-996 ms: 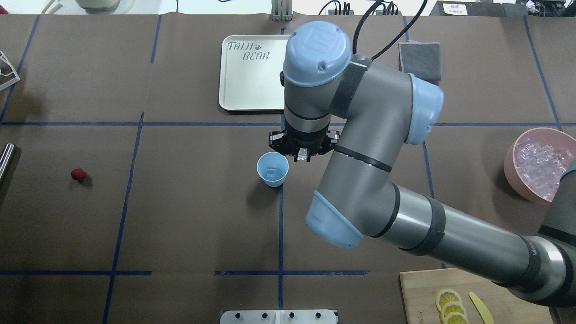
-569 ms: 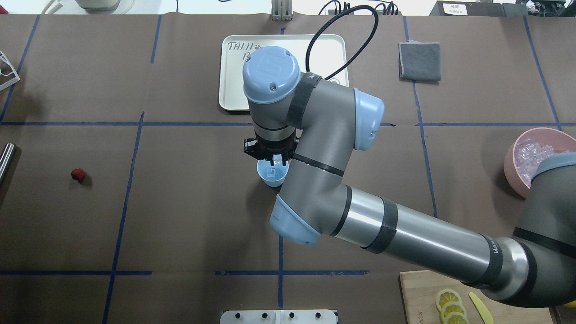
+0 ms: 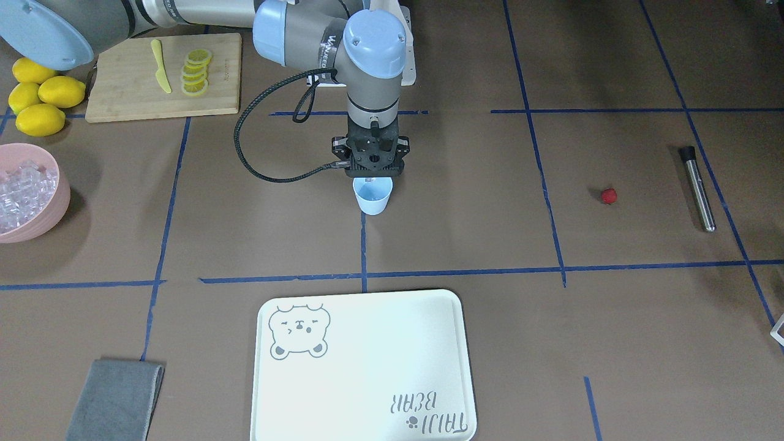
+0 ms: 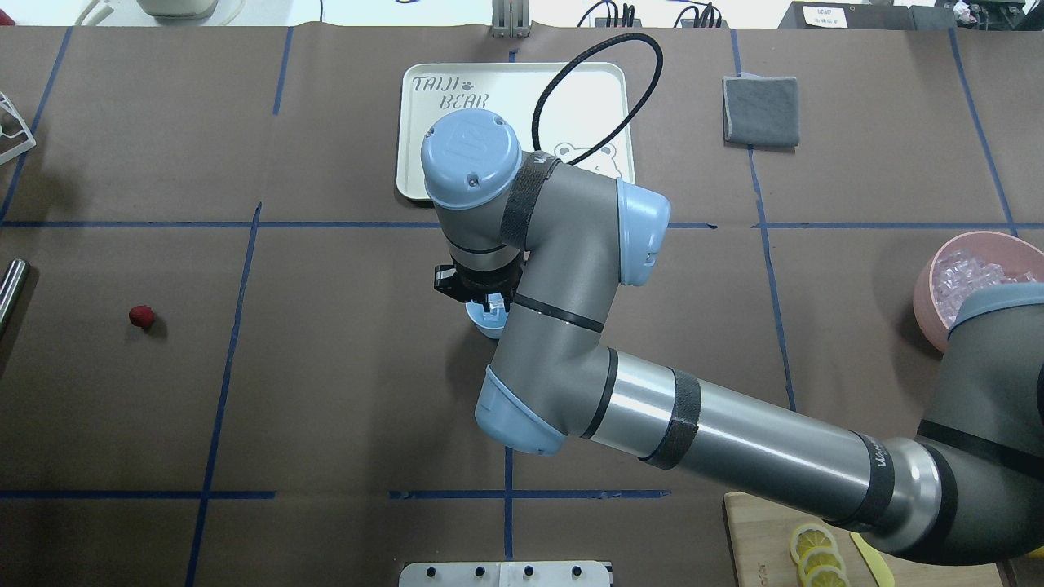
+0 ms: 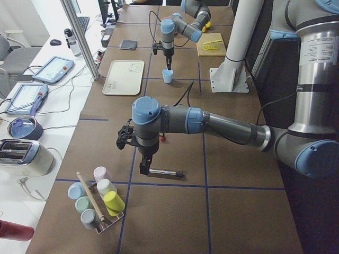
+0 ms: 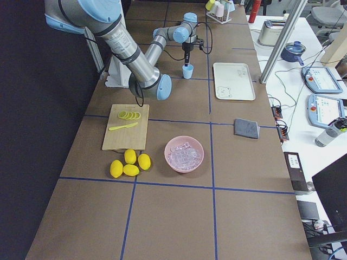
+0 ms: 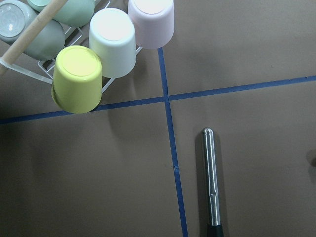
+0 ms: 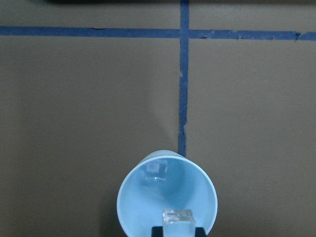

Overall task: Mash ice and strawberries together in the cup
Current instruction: 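Open the right gripper to drop the ice cube into the cup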

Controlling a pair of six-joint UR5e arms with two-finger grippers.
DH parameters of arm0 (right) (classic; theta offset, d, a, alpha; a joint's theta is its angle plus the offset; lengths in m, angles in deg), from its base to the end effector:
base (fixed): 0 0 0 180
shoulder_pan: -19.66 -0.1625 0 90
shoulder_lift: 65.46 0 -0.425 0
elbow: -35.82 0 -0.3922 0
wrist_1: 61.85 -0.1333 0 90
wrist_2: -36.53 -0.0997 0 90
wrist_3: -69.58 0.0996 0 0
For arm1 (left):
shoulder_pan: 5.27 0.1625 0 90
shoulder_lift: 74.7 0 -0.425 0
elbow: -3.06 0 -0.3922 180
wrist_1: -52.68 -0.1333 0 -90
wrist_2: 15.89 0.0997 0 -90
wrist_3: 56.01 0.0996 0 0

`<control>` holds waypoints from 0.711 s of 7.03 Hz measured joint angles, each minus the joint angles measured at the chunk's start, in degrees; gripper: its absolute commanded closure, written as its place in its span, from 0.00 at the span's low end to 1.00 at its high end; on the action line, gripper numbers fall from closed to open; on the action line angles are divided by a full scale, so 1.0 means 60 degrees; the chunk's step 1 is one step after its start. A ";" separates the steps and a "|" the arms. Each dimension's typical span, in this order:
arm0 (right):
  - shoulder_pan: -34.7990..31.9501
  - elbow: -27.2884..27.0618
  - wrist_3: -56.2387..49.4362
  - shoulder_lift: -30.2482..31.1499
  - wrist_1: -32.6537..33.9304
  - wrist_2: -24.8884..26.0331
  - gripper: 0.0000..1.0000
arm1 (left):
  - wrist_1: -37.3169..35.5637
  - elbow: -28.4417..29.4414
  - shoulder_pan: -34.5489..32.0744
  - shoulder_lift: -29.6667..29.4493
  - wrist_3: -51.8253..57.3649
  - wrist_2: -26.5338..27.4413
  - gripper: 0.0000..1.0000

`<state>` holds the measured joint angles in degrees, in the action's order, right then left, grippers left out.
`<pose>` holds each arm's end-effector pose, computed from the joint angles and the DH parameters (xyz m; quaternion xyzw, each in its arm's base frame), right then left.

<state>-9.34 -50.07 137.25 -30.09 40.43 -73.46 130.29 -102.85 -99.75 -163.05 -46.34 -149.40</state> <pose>-0.5922 -0.4418 0.1176 -0.0081 -0.3618 -0.0026 0.9322 -0.1012 -0.4634 0.5597 0.0607 0.3659 0.0481 0.9274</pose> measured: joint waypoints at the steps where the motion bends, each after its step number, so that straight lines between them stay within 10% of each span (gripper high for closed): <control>1: 0.0006 0.0020 0.0041 -0.0004 -0.0006 0.0014 0.16 | 0.0000 0.0000 0.0000 -0.0015 -0.0001 0.0000 0.00; 2: 0.0010 0.0023 0.0111 -0.0006 -0.0009 0.0019 0.02 | 0.0000 0.0000 0.0000 -0.0034 -0.0001 0.0000 0.00; 5: 0.0012 0.0013 0.0175 -0.0019 -0.0021 0.0022 0.01 | -0.0017 0.0005 0.0000 -0.0076 -0.0001 0.0000 0.00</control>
<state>-9.26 -49.99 138.29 -30.20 40.31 -73.33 130.19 -102.83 -99.76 -163.51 -46.34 -149.40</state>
